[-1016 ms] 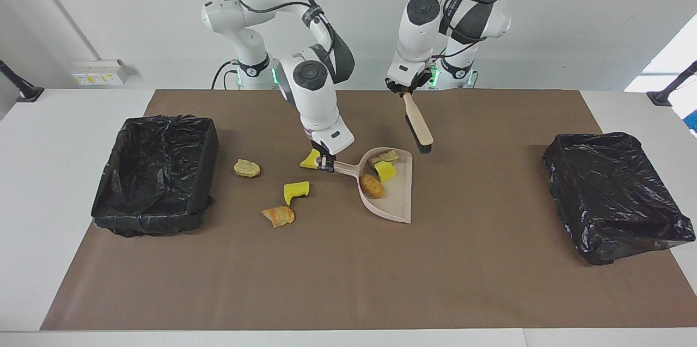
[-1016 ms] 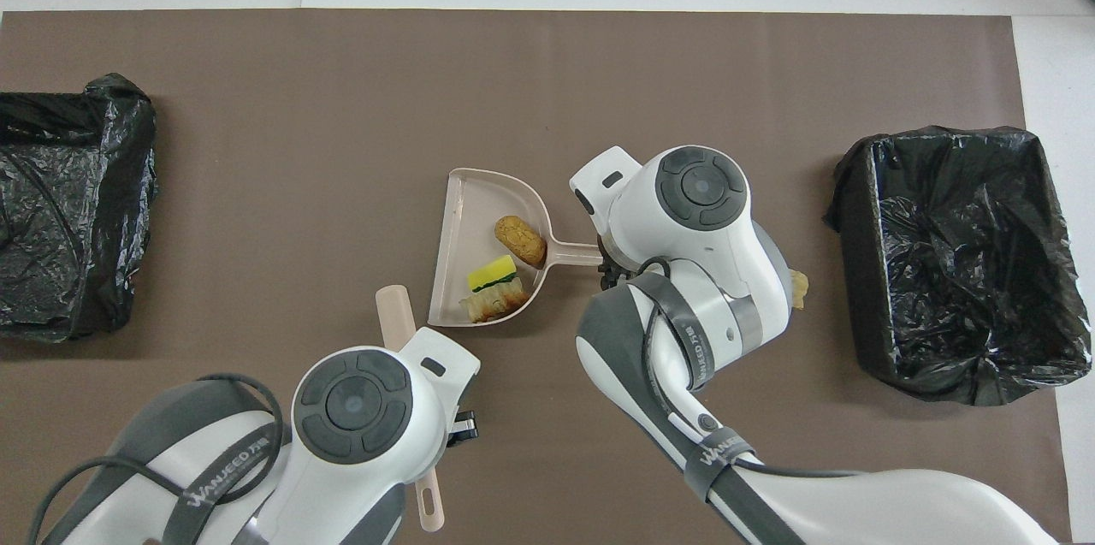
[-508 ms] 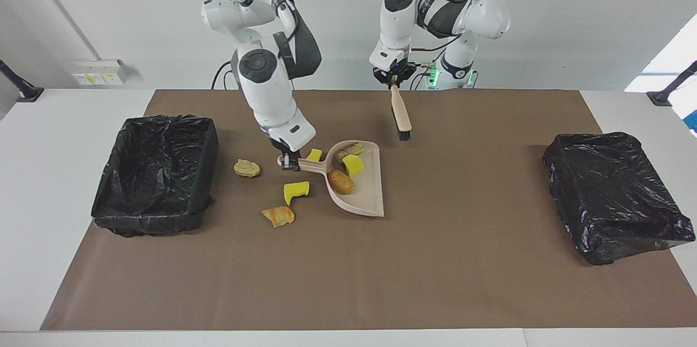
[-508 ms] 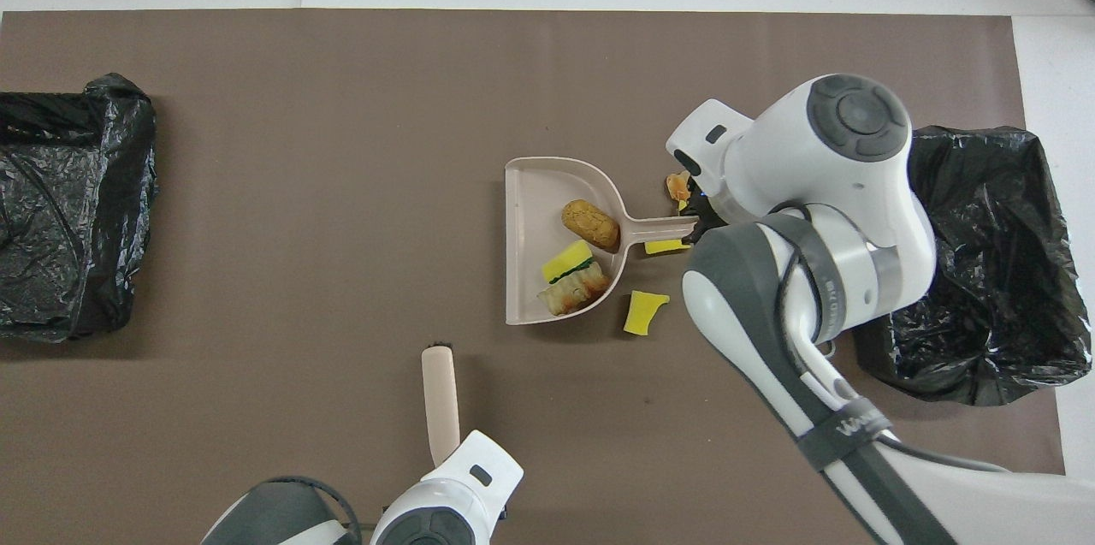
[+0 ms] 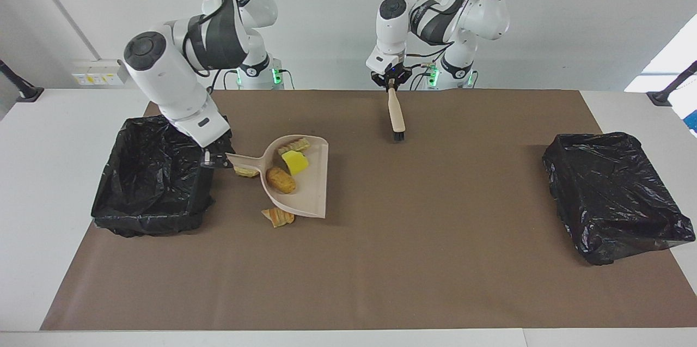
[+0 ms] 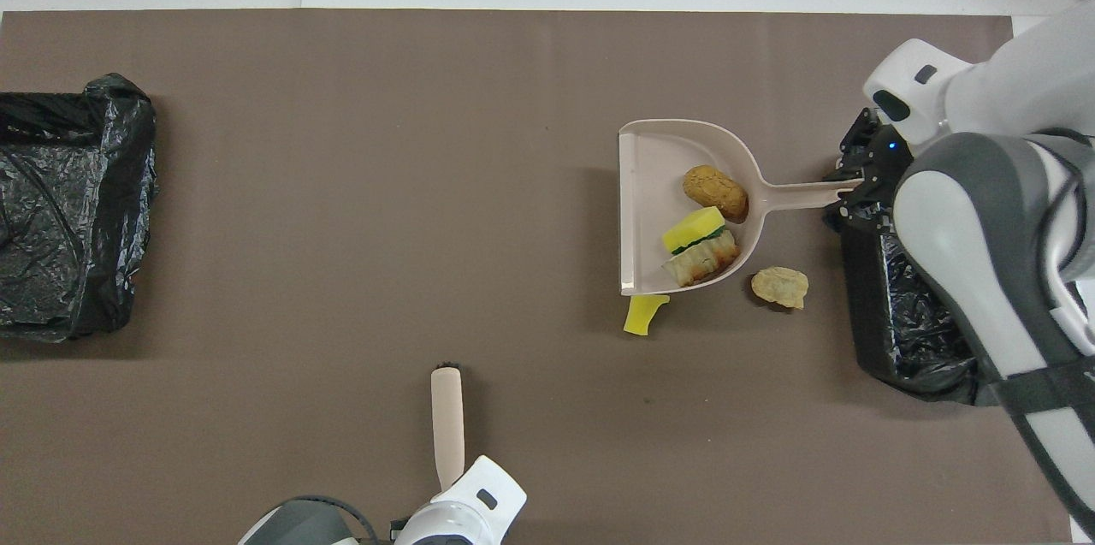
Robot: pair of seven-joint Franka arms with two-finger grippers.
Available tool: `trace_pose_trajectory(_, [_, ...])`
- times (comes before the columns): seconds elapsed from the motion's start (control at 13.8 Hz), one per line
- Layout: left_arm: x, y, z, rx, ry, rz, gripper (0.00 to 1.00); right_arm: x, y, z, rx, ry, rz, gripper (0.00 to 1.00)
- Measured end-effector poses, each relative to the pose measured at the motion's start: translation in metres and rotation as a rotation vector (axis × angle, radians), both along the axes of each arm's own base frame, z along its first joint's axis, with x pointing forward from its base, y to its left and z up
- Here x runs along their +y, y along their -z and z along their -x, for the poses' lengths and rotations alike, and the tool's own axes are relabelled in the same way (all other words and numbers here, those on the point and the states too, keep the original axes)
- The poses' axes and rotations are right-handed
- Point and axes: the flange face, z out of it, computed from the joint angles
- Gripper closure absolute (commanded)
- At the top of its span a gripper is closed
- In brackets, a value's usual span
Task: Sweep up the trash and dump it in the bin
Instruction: 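Tip the dustpan over the bin with the right gripper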
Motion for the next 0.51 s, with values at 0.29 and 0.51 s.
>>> trace_pose_trajectory(0.29, [-0.002,0.004,0.003,0.011,-0.001,0.001,1.00,-0.099,-0.037,0.008,-0.047,0.062,0.066,1.00])
trace_pose_trajectory(0.51, [-0.006,0.012,0.001,0.009,-0.002,0.015,0.91,-0.166,-0.048,0.023,-0.054,0.045,0.146,1.00])
